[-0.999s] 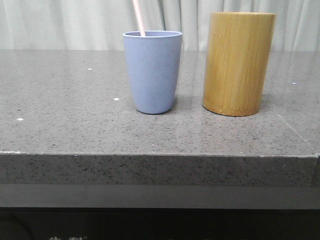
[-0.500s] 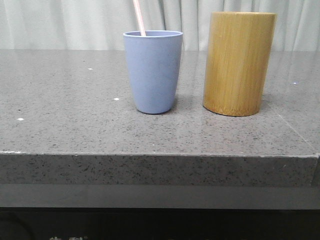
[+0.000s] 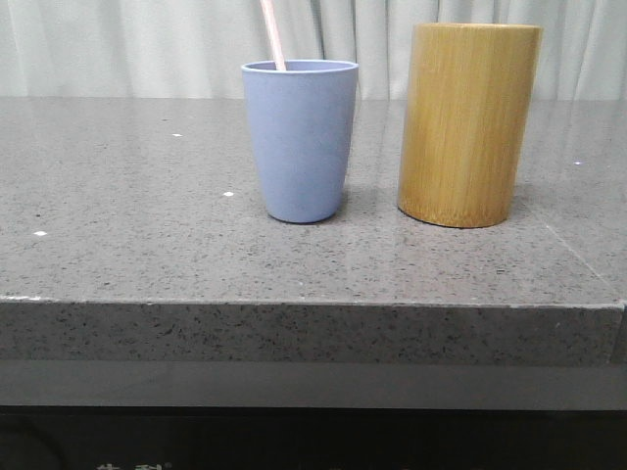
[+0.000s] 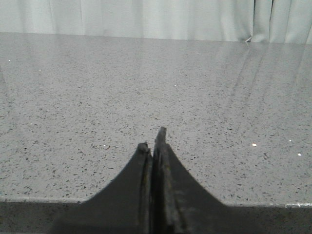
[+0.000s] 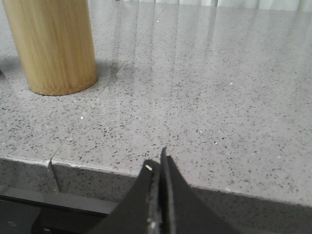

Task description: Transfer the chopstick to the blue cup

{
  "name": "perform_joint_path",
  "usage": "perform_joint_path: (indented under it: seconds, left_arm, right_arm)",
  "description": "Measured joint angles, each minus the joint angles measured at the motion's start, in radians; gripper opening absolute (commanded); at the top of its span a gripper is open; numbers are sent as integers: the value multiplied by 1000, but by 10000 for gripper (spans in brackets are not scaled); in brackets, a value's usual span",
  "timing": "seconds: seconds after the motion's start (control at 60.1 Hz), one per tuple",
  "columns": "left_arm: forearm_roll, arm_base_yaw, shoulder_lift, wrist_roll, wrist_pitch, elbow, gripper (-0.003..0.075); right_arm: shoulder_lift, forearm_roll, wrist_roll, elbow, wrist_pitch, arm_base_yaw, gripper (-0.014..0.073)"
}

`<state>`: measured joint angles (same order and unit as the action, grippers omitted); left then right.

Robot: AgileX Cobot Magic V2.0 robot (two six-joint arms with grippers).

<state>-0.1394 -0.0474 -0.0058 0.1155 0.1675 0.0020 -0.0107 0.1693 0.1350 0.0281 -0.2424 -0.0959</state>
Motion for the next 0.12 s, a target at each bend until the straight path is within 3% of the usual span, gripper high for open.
perform_joint_path:
  seconds: [0.117]
  left_arm:
    - [0,0,0,0,0,0,-19]
  right_arm:
    - [0,0,0,0,0,0,-120]
